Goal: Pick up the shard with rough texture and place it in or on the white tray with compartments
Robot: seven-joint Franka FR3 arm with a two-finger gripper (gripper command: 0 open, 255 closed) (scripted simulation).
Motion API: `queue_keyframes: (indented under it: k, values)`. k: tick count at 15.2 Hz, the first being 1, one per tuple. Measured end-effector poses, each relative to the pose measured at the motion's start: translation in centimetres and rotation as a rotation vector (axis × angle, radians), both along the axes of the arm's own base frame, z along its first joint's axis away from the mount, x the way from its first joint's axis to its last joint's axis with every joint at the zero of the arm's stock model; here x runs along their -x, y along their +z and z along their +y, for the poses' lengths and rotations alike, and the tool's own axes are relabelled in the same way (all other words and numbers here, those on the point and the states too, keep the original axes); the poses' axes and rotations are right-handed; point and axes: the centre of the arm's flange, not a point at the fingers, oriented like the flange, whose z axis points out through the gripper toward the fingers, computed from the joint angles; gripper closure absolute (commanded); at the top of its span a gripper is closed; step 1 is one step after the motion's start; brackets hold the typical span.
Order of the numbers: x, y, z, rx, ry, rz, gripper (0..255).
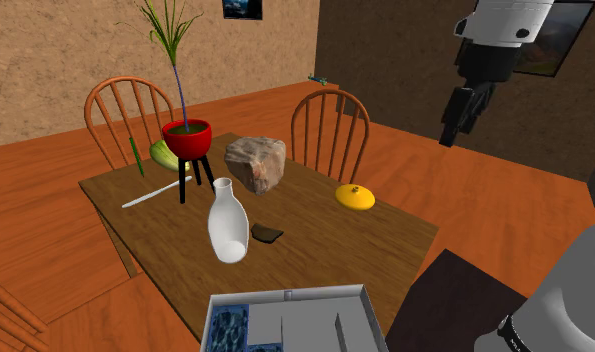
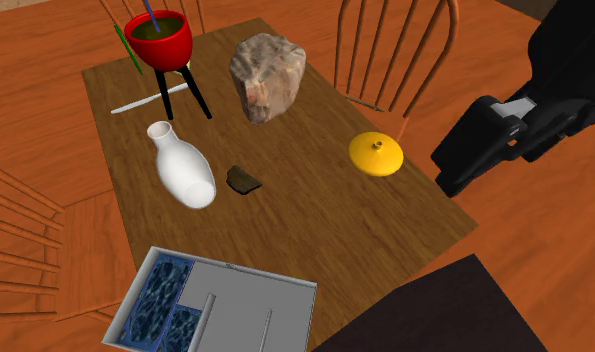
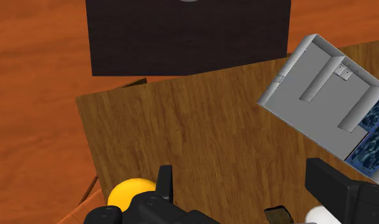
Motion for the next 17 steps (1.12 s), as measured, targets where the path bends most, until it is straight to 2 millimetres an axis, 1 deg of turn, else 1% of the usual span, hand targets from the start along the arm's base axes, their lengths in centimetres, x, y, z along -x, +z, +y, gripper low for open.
queue_keyframes:
  k: [1, 4, 7, 9, 17]
  values:
    - [0.0, 0.0, 0.0, 0.0, 0.0, 0.0, 0]
    - [-2.1, -1.6, 0.8, 0.001, 0.015, 0.008, 0]
    - [-5.0, -4.0, 2.2, 0.003, 0.036, 0.018, 0]
    - [-7.0, -6.1, 3.1, 0.004, 0.05, 0.025, 0]
    - [-14.6, -12.5, 6.6, 0.008, 0.108, 0.051, 0]
